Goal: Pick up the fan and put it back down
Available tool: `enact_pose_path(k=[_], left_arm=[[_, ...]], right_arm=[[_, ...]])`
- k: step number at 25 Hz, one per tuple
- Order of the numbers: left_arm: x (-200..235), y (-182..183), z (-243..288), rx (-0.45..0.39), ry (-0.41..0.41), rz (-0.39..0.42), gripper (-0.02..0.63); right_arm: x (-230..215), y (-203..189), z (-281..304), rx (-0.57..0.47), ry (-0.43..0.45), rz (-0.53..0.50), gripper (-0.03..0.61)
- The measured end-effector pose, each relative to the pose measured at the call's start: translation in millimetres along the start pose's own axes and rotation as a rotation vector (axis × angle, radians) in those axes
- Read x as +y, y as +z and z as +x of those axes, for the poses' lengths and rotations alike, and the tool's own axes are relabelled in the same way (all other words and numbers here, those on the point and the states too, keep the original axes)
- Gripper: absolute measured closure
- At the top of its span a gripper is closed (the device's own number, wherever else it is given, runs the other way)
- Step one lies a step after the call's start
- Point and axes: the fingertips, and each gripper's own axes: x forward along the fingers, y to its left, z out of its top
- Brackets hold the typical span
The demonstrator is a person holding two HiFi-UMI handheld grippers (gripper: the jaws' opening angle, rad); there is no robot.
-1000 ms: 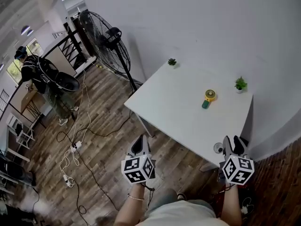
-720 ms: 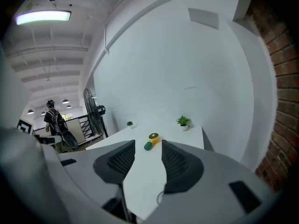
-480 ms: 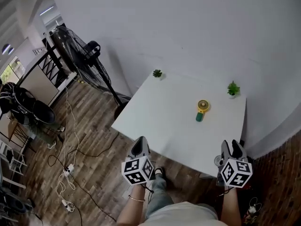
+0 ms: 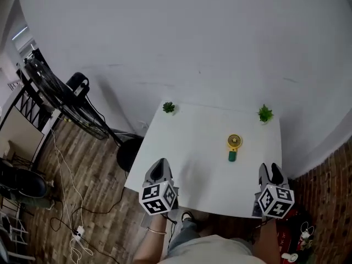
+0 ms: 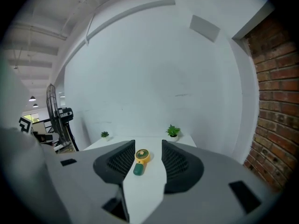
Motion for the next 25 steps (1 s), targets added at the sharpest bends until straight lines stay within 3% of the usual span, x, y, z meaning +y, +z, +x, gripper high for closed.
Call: enact_pose_path(k=[9,13,25], left_arm=[[22.5,27.2,80.7,0.055,-0.142,0.075,0.601],[19.2,30.6,104.9,0.066,-0.18,0.06,0.601],[18.3,4.2,139.2,0.13,-0.167,0.06,0.601]], right_arm=[[22.0,5.5,29.5,-0.027,-0.144,0.091,0.399],[25.7,0.7,36.5,-0.003,-0.17,0.095,0.397],[19.2,7.6,82.6,0.029,-0.141,0.08,0.396]])
